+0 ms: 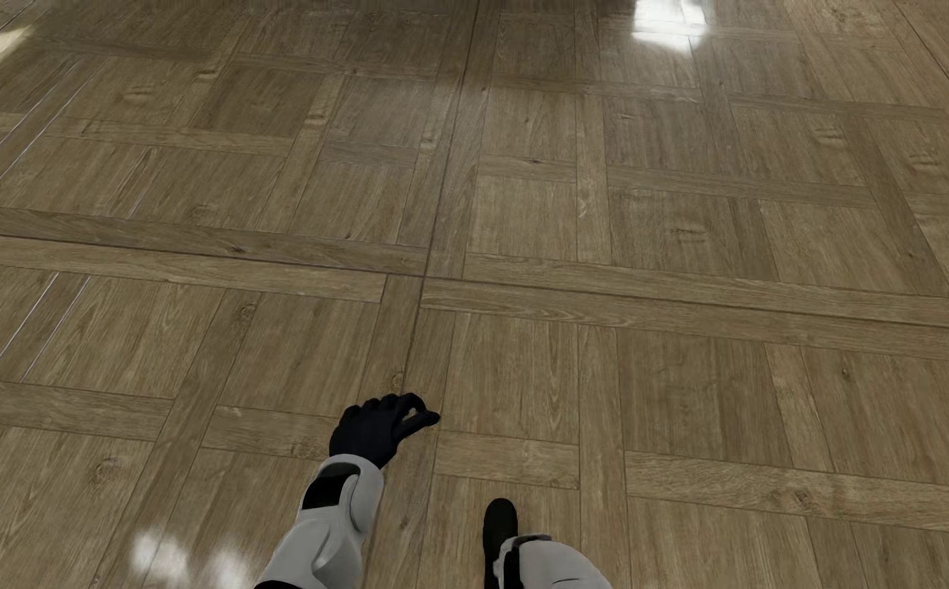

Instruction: Approach the fabric sofa

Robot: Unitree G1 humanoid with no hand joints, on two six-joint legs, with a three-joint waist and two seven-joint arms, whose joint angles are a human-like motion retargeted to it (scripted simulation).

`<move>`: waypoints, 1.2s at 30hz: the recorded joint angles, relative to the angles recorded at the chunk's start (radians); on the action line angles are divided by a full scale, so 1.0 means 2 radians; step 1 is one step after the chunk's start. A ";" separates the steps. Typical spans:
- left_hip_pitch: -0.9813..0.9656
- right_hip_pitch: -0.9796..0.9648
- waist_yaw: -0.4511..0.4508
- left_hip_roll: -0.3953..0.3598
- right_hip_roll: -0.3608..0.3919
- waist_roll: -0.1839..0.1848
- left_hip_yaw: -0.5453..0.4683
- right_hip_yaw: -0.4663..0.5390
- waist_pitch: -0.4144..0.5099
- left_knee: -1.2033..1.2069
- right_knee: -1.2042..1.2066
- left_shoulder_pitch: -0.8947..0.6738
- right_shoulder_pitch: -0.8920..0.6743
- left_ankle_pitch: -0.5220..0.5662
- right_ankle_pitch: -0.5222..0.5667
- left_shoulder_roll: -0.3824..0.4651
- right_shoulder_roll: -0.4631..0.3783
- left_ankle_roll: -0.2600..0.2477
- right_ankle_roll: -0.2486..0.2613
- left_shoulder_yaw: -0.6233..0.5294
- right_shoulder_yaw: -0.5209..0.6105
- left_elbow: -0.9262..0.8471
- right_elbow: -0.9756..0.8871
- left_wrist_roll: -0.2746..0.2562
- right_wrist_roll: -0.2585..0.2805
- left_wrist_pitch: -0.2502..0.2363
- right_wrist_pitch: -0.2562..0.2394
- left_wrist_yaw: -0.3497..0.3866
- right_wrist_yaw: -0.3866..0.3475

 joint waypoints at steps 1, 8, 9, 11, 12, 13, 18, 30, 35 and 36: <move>-0.031 -0.002 0.000 0.024 -0.004 0.009 0.003 -0.015 0.003 0.109 0.063 0.014 0.005 0.063 -0.038 0.003 0.008 -0.015 -0.017 0.009 -0.011 0.012 0.014 -0.012 -0.001 0.015 0.005 -0.005 -0.005; -0.323 0.212 0.030 0.162 0.003 0.039 0.020 -0.041 0.003 0.333 0.048 0.153 -0.076 0.131 -0.211 -0.009 0.002 -0.048 0.013 0.097 0.026 0.180 0.071 -0.020 -0.044 0.137 -0.066 -0.037 -0.060; -0.346 0.241 0.038 0.169 0.006 0.039 0.038 -0.035 0.002 0.262 0.031 0.182 -0.100 0.128 -0.224 -0.001 -0.002 -0.042 0.018 0.099 0.027 0.182 0.057 -0.014 -0.025 0.125 -0.098 -0.056 -0.055; -0.357 0.297 0.052 0.155 0.008 0.040 0.064 -0.022 0.002 0.042 0.002 0.237 -0.148 0.132 -0.251 0.013 -0.023 -0.045 0.030 0.104 0.051 0.181 0.021 0.004 -0.015 0.093 -0.130 -0.087 -0.074; -0.344 0.327 0.058 0.127 0.005 0.041 0.050 -0.018 0.002 -0.105 -0.016 0.257 -0.170 0.144 -0.257 0.015 -0.033 -0.053 0.035 0.108 0.062 0.183 0.001 0.016 -0.013 0.083 -0.129 -0.100 -0.089; -0.341 0.358 0.063 0.102 0.002 0.040 0.014 -0.015 0.002 -0.203 -0.031 0.273 -0.188 0.137 -0.260 0.016 -0.039 -0.056 0.042 0.115 0.068 0.188 -0.014 0.030 -0.008 0.082 -0.120 -0.113 -0.098; -0.351 0.416 0.071 0.043 -0.049 0.025 0.024 -0.052 0.009 -0.050 0.131 0.265 -0.179 0.177 -0.128 0.003 -0.029 0.018 0.038 0.132 0.001 0.185 -0.048 0.120 0.090 0.066 -0.061 -0.132 -0.130; -0.019 0.018 0.001 -0.006 -0.089 -0.016 -0.032 -0.066 0.000 -0.147 -0.063 -0.087 0.009 -0.050 -0.059 -0.038 0.009 -0.024 0.050 0.055 -0.017 0.087 -0.027 0.041 0.049 -0.031 -0.029 -0.006 -0.020; 0.025 0.011 -0.001 0.050 -0.053 0.004 -0.006 -0.080 0.002 0.040 0.042 -0.048 0.002 0.053 -0.027 0.015 -0.005 -0.045 -0.029 0.049 0.030 -0.004 0.083 0.003 -0.053 -0.007 -0.009 -0.008 0.046; -0.010 0.018 -0.002 0.080 -0.048 0.013 0.003 -0.083 0.003 0.154 0.094 -0.022 -0.001 0.109 -0.073 0.021 0.005 -0.075 -0.032 0.048 0.012 -0.006 0.078 0.011 -0.051 0.015 -0.008 -0.008 0.040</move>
